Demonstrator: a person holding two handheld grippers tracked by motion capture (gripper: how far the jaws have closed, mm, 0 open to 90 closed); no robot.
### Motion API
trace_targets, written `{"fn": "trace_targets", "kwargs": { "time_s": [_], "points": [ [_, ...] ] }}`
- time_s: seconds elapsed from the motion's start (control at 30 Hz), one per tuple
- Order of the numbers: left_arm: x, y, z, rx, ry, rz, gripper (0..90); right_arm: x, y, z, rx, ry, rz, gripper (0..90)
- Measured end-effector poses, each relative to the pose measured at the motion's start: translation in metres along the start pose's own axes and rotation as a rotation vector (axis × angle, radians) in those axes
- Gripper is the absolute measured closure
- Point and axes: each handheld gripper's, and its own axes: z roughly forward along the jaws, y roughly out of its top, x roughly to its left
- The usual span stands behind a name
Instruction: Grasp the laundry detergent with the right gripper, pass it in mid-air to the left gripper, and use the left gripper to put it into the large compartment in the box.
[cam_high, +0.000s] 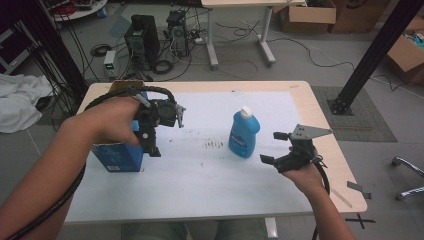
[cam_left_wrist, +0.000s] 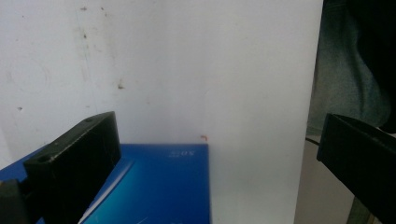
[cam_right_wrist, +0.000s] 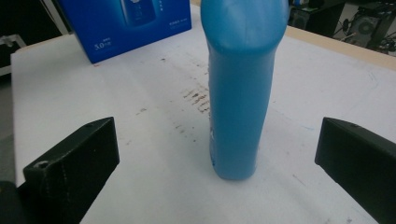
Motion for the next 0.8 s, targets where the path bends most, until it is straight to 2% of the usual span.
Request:
{"fn": "trace_targets", "kwargs": {
  "time_s": [0.1,0.27,0.47,0.67,0.8],
  "points": [
    [0.0,-0.001,0.001,0.005,-0.003,-0.002,0.1,-0.002,-0.003,0.008,-0.002,-0.002,0.007,0.0],
    [0.001,-0.002,0.002,0.004,-0.006,-0.003,0.1,-0.007,-0.011,0.034,-0.01,-0.011,0.03,0.0],
    [0.001,-0.006,0.002,-0.003,-0.005,-0.014,0.1,-0.009,-0.015,0.059,0.004,-0.012,0.034,0.0],
    [0.001,-0.012,0.004,-0.007,-0.007,-0.023,0.1,-0.013,-0.019,0.077,0.017,-0.021,0.042,0.0],
    [0.001,-0.014,0.005,-0.003,-0.006,-0.023,0.1,-0.015,-0.018,0.085,0.006,-0.033,0.047,0.0]
  ]
}}
